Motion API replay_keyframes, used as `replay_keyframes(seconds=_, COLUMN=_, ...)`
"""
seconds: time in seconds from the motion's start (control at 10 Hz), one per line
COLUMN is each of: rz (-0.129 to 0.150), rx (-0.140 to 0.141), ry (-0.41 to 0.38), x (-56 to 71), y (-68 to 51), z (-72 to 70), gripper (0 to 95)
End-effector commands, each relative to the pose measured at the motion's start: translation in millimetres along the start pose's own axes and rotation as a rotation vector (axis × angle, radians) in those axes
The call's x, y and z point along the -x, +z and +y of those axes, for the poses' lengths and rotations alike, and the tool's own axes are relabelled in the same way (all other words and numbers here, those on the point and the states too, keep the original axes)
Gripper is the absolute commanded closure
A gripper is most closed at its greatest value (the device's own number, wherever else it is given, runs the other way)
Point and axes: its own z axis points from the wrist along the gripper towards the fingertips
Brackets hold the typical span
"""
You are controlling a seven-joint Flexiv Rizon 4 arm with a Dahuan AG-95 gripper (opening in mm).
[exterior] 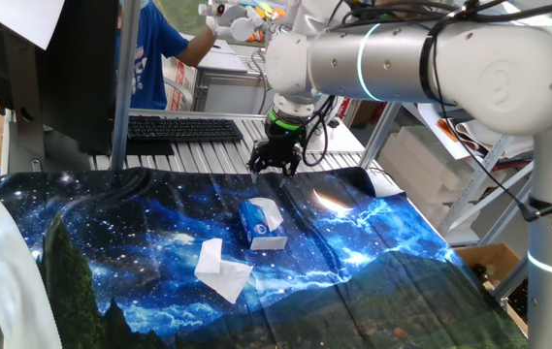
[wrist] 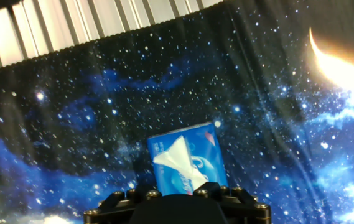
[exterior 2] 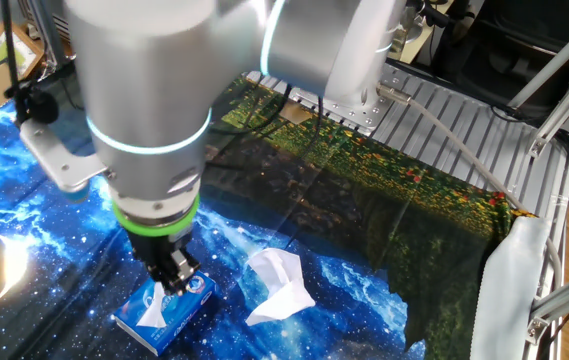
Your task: Pull out a napkin
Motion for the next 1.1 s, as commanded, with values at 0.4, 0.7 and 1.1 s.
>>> replay_keyframes(seconds=0.4, rz=0.001, rx=0.013, ry=-0.010, x=7.2, y=20.4, z=-3.5, gripper=38.0)
replay_keyframes(seconds=0.7, rz=0.000, rx=0.021, ry=-0.014, x=12.6, y=35.2, z=-6.5, gripper=38.0)
replay_keyframes(seconds=1.1, rz=0.002, rx=0.029, ry=-0.035, x=13.0, y=49.3, z=-10.4, gripper=57.0)
